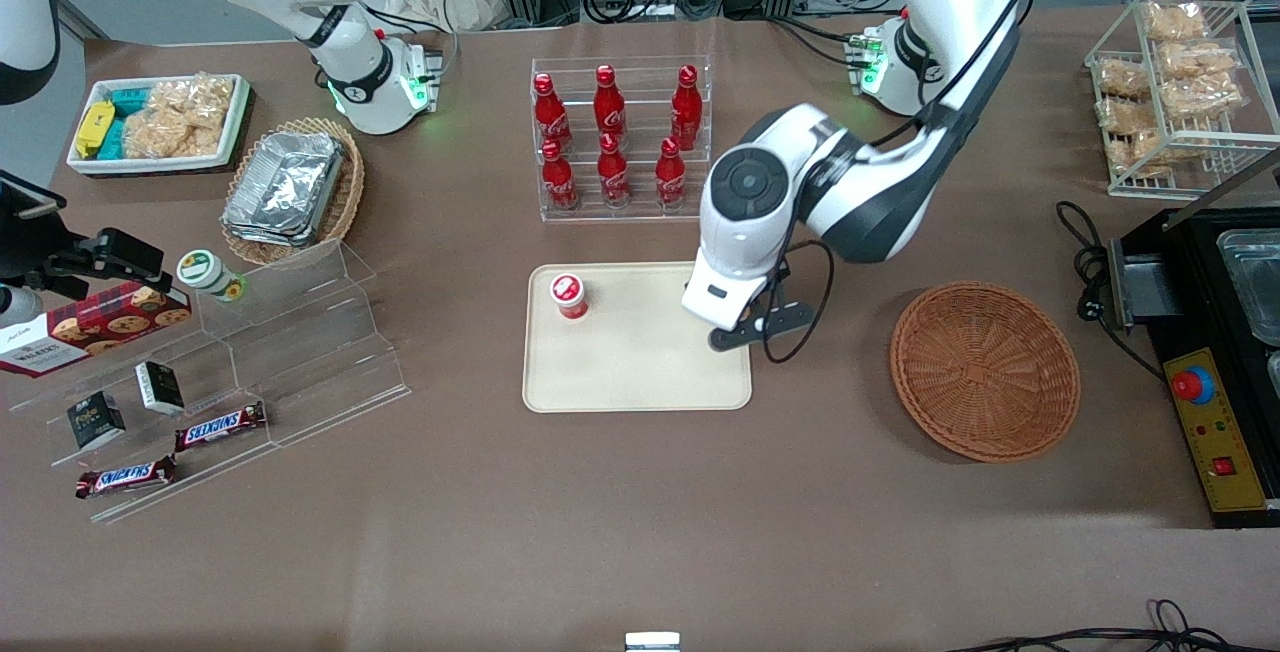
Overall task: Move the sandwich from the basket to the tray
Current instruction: 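Lower the sandwich onto the tray and open the left gripper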
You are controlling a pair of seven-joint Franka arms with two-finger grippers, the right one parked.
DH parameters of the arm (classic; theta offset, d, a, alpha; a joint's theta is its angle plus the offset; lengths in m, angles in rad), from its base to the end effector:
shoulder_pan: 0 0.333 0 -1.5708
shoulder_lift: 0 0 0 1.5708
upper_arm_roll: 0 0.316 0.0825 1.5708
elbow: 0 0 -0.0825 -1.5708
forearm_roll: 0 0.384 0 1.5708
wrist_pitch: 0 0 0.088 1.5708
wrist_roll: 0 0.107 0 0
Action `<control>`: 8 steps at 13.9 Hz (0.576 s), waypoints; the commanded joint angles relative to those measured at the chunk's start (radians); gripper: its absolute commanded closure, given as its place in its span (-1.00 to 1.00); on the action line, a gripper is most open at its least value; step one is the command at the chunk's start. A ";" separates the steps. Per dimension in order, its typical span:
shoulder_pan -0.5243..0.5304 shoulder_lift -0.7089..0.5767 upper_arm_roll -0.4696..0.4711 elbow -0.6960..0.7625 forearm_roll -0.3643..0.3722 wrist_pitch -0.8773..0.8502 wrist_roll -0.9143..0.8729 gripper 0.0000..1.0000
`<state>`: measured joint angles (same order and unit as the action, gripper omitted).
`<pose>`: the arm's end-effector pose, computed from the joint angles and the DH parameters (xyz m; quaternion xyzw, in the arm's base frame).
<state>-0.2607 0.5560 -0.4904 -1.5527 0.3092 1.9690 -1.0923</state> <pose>0.5433 -0.4139 0.3481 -0.9906 -0.1319 0.0098 0.0351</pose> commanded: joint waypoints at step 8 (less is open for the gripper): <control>-0.029 0.186 0.001 0.029 0.192 0.152 -0.147 -0.56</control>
<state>-0.2788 0.7354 -0.4903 -1.5499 0.4782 2.1221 -1.2141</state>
